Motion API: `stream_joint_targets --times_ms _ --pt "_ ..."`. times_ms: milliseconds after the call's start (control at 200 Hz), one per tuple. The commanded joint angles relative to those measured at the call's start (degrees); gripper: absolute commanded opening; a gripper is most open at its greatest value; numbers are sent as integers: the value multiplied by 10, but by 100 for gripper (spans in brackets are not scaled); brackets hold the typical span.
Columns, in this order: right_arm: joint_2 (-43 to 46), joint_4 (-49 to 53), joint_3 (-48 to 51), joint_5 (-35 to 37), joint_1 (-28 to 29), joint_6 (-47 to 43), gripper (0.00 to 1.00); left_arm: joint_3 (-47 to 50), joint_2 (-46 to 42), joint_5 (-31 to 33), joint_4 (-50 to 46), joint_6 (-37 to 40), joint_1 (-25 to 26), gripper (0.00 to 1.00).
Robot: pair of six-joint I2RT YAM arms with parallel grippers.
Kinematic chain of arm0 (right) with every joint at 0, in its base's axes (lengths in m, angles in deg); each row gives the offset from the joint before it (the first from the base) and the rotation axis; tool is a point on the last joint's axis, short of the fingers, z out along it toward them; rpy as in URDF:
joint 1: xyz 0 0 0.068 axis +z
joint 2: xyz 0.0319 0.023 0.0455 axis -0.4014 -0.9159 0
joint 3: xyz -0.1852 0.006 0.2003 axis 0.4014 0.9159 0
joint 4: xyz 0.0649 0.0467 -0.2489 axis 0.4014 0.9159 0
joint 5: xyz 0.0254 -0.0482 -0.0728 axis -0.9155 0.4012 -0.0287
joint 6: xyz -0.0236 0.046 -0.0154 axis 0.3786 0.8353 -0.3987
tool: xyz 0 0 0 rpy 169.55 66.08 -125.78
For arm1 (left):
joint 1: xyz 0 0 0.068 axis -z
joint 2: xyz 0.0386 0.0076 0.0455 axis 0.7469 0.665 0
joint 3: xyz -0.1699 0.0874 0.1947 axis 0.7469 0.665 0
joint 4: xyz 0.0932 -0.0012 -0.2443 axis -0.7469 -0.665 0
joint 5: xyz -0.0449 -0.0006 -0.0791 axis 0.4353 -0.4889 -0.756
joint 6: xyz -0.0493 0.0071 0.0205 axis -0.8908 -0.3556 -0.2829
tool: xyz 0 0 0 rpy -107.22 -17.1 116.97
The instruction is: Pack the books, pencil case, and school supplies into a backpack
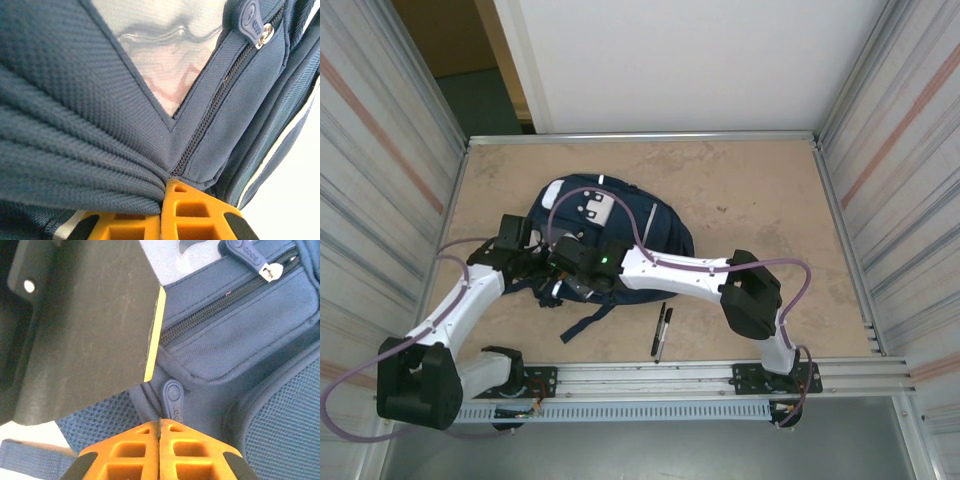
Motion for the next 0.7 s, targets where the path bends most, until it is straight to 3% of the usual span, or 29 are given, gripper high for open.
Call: stream_joint_targets --times_ms 0,110,165,441,611,697 --pt "37 12 17 -38 -4 65 7 -28 4 -48 -7 30 2 0" --pt "40 10 14 -75 -11 68 42 -26 2 -51 -8 28 2 0" --pt "44 9 14 -100 -20 82 49 -19 1 -54 3 17 2 0" --pt "31 -70 32 -287 -99 171 51 -15 4 -82 7 29 2 0" --pt "-10 -36 -8 -308 -112 159 50 -24 18 -113 4 48 2 0" --pt "-18 -31 -4 -354 -124 139 46 -21 21 -114 10 53 2 0"
